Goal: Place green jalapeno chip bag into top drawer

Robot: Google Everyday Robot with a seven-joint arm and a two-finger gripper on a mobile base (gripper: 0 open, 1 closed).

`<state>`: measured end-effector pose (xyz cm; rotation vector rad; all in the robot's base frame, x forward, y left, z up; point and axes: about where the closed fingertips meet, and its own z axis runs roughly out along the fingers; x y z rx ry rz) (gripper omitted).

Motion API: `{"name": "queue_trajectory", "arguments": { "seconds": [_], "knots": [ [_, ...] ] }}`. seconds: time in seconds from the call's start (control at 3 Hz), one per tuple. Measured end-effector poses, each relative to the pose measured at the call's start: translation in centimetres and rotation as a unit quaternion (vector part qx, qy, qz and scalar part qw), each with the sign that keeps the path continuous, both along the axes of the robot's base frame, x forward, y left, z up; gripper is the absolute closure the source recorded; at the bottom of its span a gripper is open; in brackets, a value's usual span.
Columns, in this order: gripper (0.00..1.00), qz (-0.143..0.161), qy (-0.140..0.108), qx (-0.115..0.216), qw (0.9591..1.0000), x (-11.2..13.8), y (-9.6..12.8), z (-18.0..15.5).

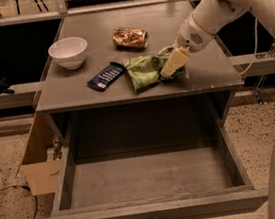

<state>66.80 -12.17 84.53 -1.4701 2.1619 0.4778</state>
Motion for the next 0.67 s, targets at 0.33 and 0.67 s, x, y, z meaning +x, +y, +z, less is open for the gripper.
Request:
{"name": "queue_trajectory", "arguments": {
  "seconds": [0.33, 0.67],
  "knots": [
    [0.70, 0.000, 0.000, 0.000, 1.0000, 0.00, 0.00, 0.00],
    [0.95, 0.000, 0.000, 0.000, 1.0000, 0.00, 0.01, -0.01]
  ]
}}
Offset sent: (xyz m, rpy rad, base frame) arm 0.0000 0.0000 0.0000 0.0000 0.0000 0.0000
